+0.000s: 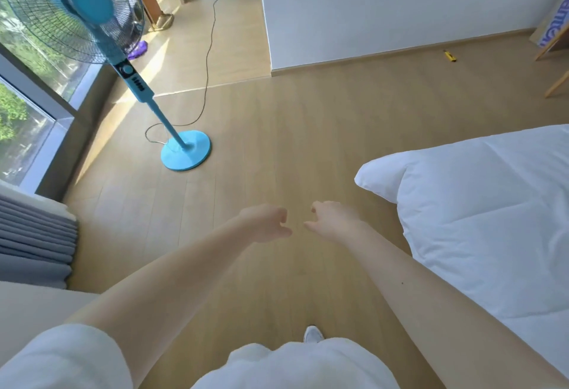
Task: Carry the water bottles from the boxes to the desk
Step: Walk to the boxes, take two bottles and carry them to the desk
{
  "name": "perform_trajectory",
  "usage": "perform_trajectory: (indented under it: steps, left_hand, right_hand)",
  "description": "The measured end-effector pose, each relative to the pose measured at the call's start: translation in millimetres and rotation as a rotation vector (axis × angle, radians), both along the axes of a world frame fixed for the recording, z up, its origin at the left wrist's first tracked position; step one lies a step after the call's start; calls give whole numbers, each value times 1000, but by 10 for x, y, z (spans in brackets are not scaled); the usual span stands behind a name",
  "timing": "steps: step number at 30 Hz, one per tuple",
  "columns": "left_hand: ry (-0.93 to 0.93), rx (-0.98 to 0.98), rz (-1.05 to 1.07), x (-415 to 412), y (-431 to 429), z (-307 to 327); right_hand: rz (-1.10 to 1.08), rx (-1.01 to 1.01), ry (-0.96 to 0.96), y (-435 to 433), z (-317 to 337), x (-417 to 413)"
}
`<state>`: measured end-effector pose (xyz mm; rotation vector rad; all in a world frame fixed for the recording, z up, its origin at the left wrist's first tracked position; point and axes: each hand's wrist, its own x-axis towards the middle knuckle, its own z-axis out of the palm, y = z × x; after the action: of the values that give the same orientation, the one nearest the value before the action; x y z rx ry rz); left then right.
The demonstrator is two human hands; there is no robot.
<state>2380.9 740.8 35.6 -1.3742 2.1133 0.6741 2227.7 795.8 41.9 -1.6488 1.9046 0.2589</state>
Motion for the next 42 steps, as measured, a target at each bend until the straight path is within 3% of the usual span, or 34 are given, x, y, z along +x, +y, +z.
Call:
perform_trajectory:
  steps: [9, 17, 29, 42]
  left_hand:
    - [-43, -33, -152, -504, -813, -55]
    - [0, -39, -279, -1056, -2066, -25]
    - [46, -57, -313, -1393, -3982, 135]
    - [36, -36, -359, -2126, -5035, -41]
  right_hand:
    - [-66, 47, 13, -628, -72, -474]
    - [-143, 63, 108, -1630, -83, -904]
    - [-189, 32, 133, -3512, 101, -1196]
    - [-211, 35, 123, -4605, -32, -1947]
